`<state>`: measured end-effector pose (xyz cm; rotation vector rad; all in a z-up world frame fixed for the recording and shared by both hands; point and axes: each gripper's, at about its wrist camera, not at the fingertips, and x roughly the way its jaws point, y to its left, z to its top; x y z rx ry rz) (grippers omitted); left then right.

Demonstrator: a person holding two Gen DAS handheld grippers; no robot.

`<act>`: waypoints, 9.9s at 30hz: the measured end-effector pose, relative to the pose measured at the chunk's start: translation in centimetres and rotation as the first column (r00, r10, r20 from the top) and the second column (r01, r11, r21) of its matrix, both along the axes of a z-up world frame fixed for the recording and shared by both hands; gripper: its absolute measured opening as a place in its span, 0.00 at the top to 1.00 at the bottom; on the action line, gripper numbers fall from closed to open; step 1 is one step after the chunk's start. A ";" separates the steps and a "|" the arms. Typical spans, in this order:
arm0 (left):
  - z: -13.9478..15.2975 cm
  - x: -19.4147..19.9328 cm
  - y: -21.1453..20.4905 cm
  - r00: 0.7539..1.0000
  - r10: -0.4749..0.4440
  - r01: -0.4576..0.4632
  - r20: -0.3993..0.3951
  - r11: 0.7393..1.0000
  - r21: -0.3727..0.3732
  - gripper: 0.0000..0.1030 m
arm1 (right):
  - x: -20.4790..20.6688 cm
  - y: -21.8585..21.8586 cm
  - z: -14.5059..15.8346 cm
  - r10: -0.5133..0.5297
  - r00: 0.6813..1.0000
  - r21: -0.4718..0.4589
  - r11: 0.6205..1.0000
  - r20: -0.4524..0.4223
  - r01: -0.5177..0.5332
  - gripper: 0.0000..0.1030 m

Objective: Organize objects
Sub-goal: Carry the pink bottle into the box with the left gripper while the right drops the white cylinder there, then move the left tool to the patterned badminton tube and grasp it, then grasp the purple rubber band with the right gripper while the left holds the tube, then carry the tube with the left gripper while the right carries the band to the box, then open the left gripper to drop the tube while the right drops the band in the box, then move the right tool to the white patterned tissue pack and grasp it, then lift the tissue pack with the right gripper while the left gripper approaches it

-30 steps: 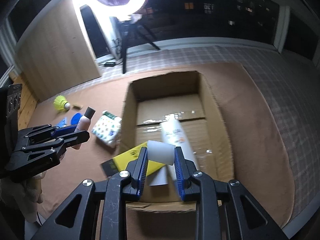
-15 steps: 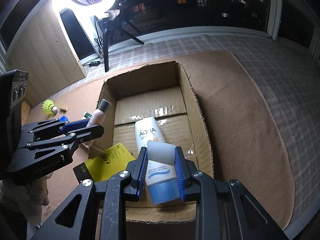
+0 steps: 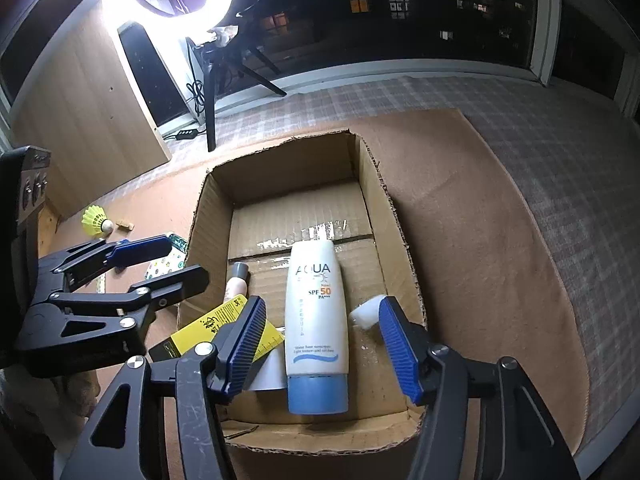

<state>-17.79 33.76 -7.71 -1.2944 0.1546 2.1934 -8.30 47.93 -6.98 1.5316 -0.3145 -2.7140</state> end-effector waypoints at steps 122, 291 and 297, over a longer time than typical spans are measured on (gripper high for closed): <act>-7.9 6.5 -34.4 0.857 0.485 -0.477 0.173 0.874 -0.086 0.76 | -4.8 -31.1 -7.3 0.479 0.863 0.063 0.868 0.163 -0.493 0.96; -4.2 7.8 -25.0 0.934 0.310 -0.321 0.179 0.947 0.032 0.38 | -3.3 -21.6 -7.3 0.330 0.920 -0.255 0.928 0.214 -0.273 0.53; -5.2 7.3 -21.4 0.946 0.258 -0.269 0.196 0.963 0.031 0.38 | -2.7 -21.5 -6.3 0.344 0.922 -0.147 0.936 0.177 -0.321 0.53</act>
